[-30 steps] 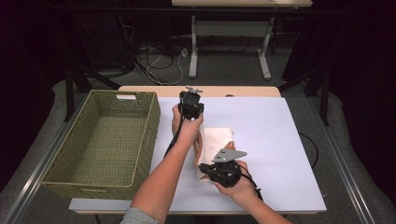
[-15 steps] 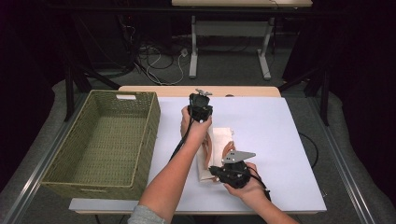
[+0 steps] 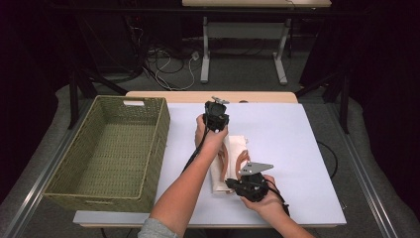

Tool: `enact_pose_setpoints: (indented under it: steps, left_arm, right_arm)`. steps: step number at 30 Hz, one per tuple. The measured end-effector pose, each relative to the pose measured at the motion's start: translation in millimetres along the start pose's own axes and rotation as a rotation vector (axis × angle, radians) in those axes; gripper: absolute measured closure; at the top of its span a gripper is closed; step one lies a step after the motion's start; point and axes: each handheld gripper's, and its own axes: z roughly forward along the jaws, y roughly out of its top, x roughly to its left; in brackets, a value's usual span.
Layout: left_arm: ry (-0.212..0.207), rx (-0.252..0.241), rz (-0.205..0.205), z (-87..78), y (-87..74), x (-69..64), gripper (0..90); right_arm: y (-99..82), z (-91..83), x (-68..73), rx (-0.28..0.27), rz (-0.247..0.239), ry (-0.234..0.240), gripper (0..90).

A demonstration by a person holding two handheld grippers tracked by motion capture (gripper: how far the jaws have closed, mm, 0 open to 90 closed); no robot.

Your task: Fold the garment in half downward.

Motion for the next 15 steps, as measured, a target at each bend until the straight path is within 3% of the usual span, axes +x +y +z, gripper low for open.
enact_pose_setpoints:
  steps: [9, 15]
  left_arm:
    - [-0.013, 0.009, -0.007, 2.0, -5.1, 2.6, 88.5]
    - [-0.022, 0.010, -0.005, 6.4, -5.6, 2.4, 88.4]
  right_arm:
    - [-5.0, 2.1, -1.8, 0.006, 0.018, -0.004, 88.5]
    - [-5.2, 2.4, -0.8, 0.022, 0.006, -0.005, 88.5]
